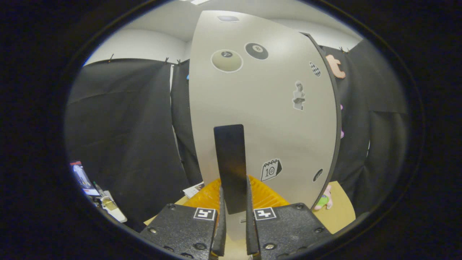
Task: Open the shoe cabinet door, grab the shoes and put them into the shoe cabinet, then close the shoe cabinet door.
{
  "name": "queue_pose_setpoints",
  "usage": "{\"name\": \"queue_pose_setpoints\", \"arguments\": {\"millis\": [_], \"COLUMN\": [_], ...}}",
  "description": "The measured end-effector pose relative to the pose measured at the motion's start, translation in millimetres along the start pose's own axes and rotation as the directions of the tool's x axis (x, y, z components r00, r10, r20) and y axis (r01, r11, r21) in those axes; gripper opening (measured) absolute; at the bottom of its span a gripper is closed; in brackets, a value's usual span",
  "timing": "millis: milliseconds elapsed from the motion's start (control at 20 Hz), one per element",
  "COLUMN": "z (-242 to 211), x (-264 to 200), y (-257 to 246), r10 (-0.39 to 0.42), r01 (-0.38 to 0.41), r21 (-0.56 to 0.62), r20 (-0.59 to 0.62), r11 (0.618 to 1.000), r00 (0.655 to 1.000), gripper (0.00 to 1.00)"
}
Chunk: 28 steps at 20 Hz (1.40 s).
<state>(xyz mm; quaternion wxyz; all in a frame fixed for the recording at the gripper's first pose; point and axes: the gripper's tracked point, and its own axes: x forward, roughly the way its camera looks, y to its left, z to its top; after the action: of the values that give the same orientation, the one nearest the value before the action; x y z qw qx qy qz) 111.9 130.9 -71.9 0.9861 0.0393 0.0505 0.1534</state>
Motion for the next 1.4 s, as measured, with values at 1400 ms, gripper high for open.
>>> {"name": "queue_pose_setpoints", "arguments": {"millis": [1400], "z": [-13], "x": [-136], "y": [-149], "r10": [-0.172], "r01": [0.172], "r21": [-0.017], "r20": [0.008], "r11": [0.985], "r00": [0.985], "gripper": [0.10]}}
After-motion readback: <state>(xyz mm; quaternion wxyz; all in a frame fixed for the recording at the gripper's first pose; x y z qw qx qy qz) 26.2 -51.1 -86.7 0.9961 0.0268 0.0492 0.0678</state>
